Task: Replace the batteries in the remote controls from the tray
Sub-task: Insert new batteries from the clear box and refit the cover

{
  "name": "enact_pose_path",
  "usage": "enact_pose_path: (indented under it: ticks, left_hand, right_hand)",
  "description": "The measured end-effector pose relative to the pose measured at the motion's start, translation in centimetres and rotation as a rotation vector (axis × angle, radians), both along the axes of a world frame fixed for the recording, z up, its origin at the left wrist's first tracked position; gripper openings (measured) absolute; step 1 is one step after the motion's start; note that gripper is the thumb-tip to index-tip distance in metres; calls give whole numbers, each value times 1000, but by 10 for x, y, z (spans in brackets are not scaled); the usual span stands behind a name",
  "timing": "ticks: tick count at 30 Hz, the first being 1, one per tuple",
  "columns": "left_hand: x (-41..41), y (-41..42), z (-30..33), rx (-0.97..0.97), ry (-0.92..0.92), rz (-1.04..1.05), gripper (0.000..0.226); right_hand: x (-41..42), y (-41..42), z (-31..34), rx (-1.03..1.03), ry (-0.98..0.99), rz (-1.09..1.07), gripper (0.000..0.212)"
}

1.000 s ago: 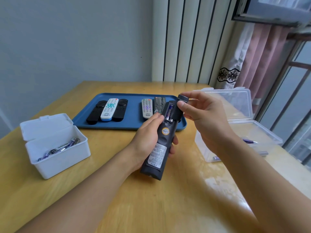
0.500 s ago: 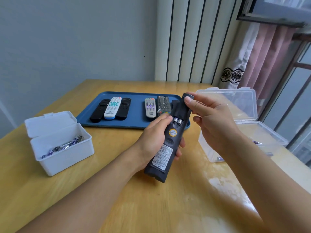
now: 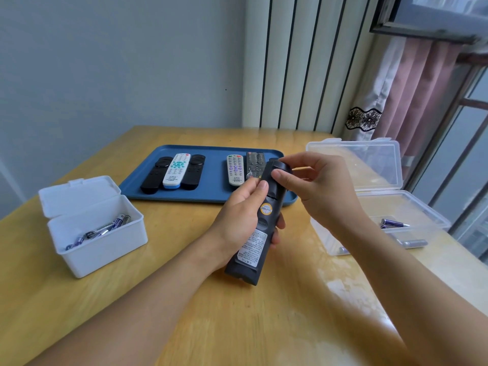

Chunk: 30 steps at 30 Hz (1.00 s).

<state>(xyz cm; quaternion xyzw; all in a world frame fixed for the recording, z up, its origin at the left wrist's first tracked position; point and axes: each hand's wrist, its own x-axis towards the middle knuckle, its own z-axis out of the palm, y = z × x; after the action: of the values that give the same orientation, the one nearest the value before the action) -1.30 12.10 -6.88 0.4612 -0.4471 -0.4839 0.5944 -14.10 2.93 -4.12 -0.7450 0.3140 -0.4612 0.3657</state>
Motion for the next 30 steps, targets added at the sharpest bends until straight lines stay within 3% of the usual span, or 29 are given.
enact_pose_path:
  ticks: [11,14,18,21,23,27,30]
  left_hand:
    - [3,4,0,38,32,-6,33]
    - [11,4,5,10,-58,-27,36]
    - [28,4,16,-36,-165,-108,34]
    - [38,9,24,-57,-233,-113,30]
    - [43,8,26,-114,-294,21,31]
    - [61,-2,24,-345,-298,722,17]
    - [72,-3,22,-261,-163,880,20]
  right_hand:
    - [2,6,-2,-119,131,-10,25]
    - [4,9,2,-110,130,12,17]
    - [-2,9,13,116,-35,187,15]
    - [-6,12,23,-25,145,203,17]
    - [-4,21,32,-252,203,146,11]
    - [13,39,44,-635,78,-80,24]
    - [56,30,37,-752,124,-121,16]
